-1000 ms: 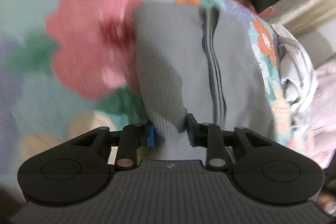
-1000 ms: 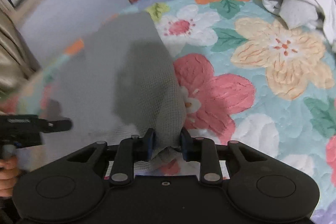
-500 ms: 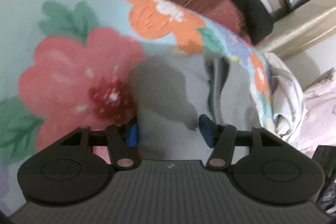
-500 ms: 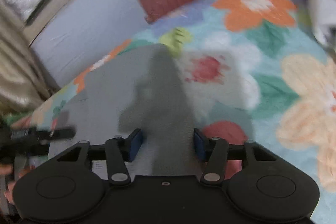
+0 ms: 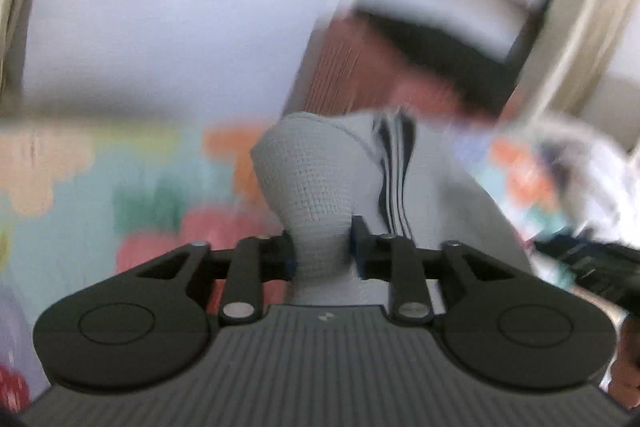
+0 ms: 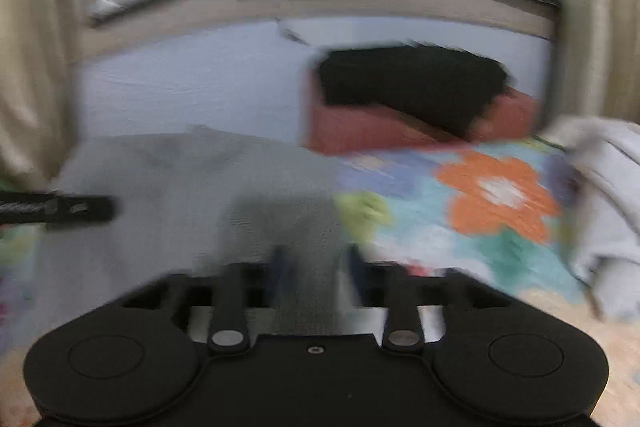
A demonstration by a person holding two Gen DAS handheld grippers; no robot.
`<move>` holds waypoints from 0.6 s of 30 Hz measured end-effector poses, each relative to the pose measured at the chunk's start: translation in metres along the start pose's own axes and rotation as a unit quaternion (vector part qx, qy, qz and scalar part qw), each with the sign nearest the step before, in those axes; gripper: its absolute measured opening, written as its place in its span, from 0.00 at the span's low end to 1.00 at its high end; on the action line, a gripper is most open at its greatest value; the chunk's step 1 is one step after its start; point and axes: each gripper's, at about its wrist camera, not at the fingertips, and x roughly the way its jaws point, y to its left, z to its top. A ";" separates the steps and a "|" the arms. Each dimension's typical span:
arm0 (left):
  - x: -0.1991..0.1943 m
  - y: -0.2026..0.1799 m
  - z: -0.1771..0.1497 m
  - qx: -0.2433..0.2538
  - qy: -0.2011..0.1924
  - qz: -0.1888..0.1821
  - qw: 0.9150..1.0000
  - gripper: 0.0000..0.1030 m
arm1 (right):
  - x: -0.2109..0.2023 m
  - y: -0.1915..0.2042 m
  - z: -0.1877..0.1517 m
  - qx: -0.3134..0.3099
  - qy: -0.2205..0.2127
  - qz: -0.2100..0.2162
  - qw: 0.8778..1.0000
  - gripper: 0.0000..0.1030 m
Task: Fold clothes
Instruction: 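Lower the folded shirt onto the quilt and open both tools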
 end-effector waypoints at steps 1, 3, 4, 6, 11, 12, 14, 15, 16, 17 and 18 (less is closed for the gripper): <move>0.009 0.007 -0.001 -0.013 0.034 0.007 0.999 0.31 | -0.001 -0.006 -0.002 0.019 0.007 0.000 1.000 0.51; 0.008 0.013 -0.010 0.000 0.043 -0.001 0.999 0.37 | -0.002 -0.019 -0.008 0.068 0.030 0.029 0.997 0.51; 0.007 0.016 -0.014 0.006 0.048 -0.005 0.999 0.43 | -0.002 -0.025 -0.013 0.090 0.044 0.048 0.994 0.51; 0.011 0.016 -0.023 0.016 0.068 0.000 0.998 0.49 | -0.001 -0.030 -0.024 0.106 0.073 0.076 0.989 0.51; 0.008 0.006 -0.028 0.024 0.082 0.032 0.996 0.51 | 0.007 -0.016 -0.044 0.029 0.095 0.055 0.993 0.52; 0.003 0.004 -0.026 0.025 0.085 0.040 0.995 0.51 | 0.002 -0.015 -0.043 0.027 0.093 0.049 0.994 0.52; -0.015 -0.003 -0.026 0.037 0.072 0.049 0.995 0.51 | -0.015 -0.014 -0.041 0.027 0.082 0.036 0.996 0.52; -0.026 -0.008 -0.027 0.043 0.066 0.048 0.996 0.53 | -0.024 -0.013 -0.040 0.029 0.076 0.030 0.996 0.53; -0.037 -0.013 -0.029 0.049 0.061 0.047 0.996 0.58 | -0.035 -0.015 -0.039 0.036 0.069 0.029 0.997 0.53; -0.049 -0.019 -0.031 0.050 0.060 0.046 0.996 0.60 | -0.048 -0.016 -0.040 0.044 0.064 0.030 0.996 0.53; -0.061 -0.025 -0.034 0.050 0.060 0.044 0.996 0.62 | -0.062 -0.018 -0.040 0.051 0.058 0.032 0.996 0.53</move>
